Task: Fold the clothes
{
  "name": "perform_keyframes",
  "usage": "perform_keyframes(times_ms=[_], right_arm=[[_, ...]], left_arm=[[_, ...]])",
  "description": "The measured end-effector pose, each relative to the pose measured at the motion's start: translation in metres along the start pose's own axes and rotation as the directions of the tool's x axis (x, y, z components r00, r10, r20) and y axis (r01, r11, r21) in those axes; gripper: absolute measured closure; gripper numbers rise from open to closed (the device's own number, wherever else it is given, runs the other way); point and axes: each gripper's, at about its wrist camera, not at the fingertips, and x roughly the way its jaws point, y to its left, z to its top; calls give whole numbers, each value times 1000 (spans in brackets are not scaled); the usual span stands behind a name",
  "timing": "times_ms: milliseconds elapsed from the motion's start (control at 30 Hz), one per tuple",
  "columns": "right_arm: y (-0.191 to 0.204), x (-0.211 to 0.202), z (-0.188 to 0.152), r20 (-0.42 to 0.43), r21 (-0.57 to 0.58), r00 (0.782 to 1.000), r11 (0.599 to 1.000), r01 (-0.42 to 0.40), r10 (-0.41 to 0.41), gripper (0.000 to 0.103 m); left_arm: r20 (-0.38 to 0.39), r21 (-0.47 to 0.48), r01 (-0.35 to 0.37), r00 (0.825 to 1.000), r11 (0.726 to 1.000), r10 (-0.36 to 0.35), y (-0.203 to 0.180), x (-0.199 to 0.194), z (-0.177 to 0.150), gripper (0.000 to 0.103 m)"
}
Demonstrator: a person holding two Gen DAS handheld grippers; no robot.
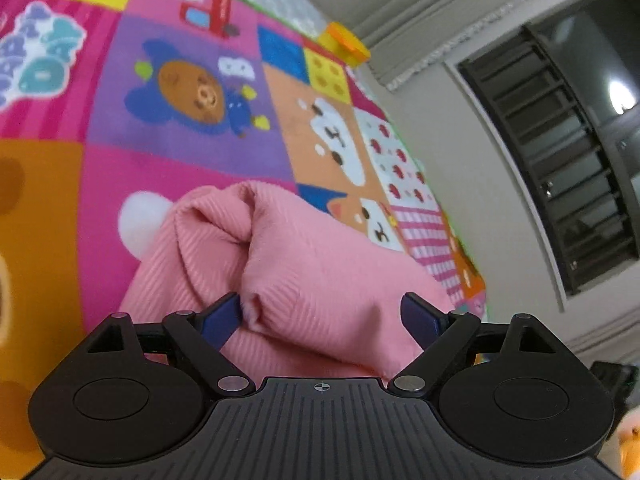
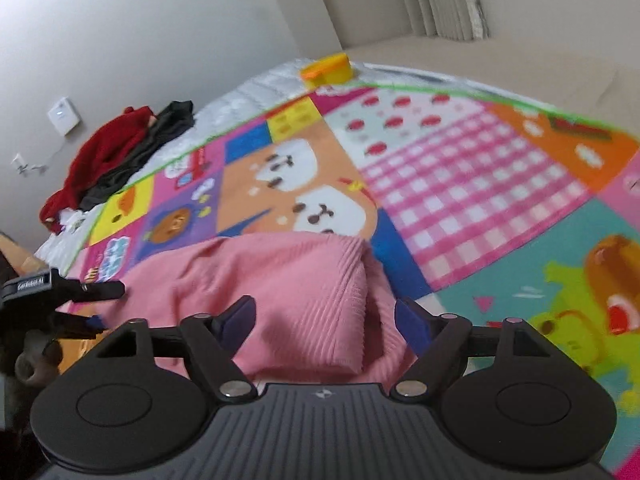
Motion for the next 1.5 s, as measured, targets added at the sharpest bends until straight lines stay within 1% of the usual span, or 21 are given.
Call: perform_keyframes(times_ms=[33,67,100,133,200,333,467,533,567,600,667,733,800,900,967,1033,1067,1133,1233,1300,1500], right_arm=[[3,9,-1,-12,-3,1000,1000,-23,23,48],[8,21,0,-38,-14,998,999,-42,42,74],[16,27,1,-56,-34,998,999,-41,39,85],[24,27,3,-53,-58,998,998,-37,34,85],[38,7,10,-12,-125,998,990,-59,58,87],[46,-43,16,11,-136,987,979,-154,157,87],[45,-47,-11,-98,-172,987,975,-140,125,86],[40,-35,-28,-167,-190,984,977,-97,65,83],[37,-25,-37,-201,-199,979,978,-64,23,75],[34,-17,-44,-224,-207,975,978,-34,-14,61],[31,-12,-52,-239,-200,970,980,-15,-34,51],[30,-23,-47,-222,-177,975,984,-24,-16,37],[31,-37,-38,-158,-194,987,981,-8,-23,22],[38,-58,-17,-42,-196,999,980,-40,33,15],[39,-64,-3,17,-136,992,983,-125,129,13],[40,-51,2,20,-74,978,976,-206,208,13],[42,-40,2,11,-57,975,973,-222,223,13],[42,-8,-8,-35,-84,990,986,-142,140,13],[35,29,-28,-85,-42,995,997,-59,55,12],[33,38,-41,-61,-18,996,998,-59,57,0],[54,46,-48,-96,-152,995,988,17,-32,0]], left_arm=[[1,20,-13,1000,1000,13,-4,2,1,29],[2,39,-26,1000,999,26,-8,4,1,37],[3,59,-39,999,998,39,-13,5,2,51],[5,78,-52,999,996,51,-17,7,3,65],[8,117,-77,997,990,77,-25,11,4,76],[47,178,-54,998,983,46,-41,-19,5,79],[32,243,-20,999,970,13,-51,-52,-9,79],[-21,234,-39,999,971,45,-43,-49,-25,77],[-55,222,-60,996,973,74,-36,-42,-33,75],[-96,203,-104,987,974,125,-26,-31,-41,72],[-171,174,-199,958,964,229,-9,-13,-56,63],[-165,187,-220,954,957,251,-8,-16,-61,60],[-121,232,-237,955,944,269,-18,-28,-57,46],[-18,341,-220,971,914,240,-45,-52,-48,35],[25,346,-136,990,928,136,-59,-65,-43,27],[36,337,-19,999,941,7,-73,-63,-38,21],[41,333,41,998,942,-58,-79,-61,-35,18],[9,325,97,994,941,-106,-83,-38,-34,14],[-93,255,22,996,967,2,-62,16,-43,19],[-134,236,-32,989,971,65,-42,45,-52,24],[-133,270,-28,989,962,66,-53,27,-50,13]])
